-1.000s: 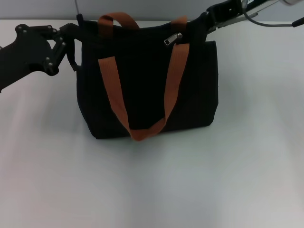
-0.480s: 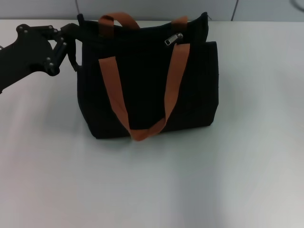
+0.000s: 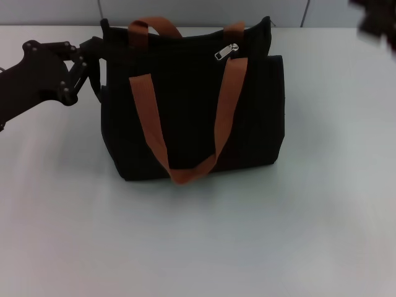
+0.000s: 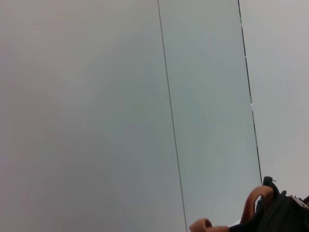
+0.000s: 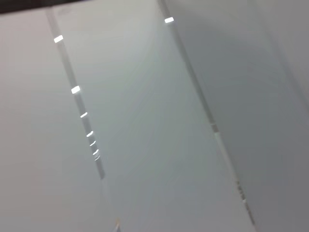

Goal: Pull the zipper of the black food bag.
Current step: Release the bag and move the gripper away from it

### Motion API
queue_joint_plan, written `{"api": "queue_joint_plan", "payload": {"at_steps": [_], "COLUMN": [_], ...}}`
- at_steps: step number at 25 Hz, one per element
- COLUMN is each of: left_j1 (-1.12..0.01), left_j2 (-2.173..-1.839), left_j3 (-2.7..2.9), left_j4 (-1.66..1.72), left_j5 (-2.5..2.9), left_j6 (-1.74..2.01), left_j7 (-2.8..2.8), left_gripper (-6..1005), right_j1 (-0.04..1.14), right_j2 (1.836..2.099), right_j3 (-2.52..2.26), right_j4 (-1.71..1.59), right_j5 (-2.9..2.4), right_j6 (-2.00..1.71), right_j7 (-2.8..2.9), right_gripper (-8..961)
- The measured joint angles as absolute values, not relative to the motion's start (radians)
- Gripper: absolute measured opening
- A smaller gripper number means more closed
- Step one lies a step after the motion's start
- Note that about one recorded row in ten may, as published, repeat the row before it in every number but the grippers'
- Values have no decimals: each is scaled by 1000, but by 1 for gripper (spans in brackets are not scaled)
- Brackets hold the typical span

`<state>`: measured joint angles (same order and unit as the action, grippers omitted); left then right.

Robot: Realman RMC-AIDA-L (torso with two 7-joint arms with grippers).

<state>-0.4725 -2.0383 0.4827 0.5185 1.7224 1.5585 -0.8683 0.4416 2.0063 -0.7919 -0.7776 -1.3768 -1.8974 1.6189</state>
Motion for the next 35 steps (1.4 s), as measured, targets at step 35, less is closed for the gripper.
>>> {"api": "queue_joint_plan", "payload": {"at_steps": [35], "left_j1": [-432], "left_j2": [-2022], "left_j3": [507], "left_j4": [519], "left_j5": [1739], "left_j6": [1553], "left_j7": [-939], "left_gripper": [40], "right_j1": [397], "right_j2": [2065], "right_j3": [-796], "right_j4": [-377], "right_j5": [-1903], "right_j6": [-1779], "right_j7": [700], "right_gripper": [827]}}
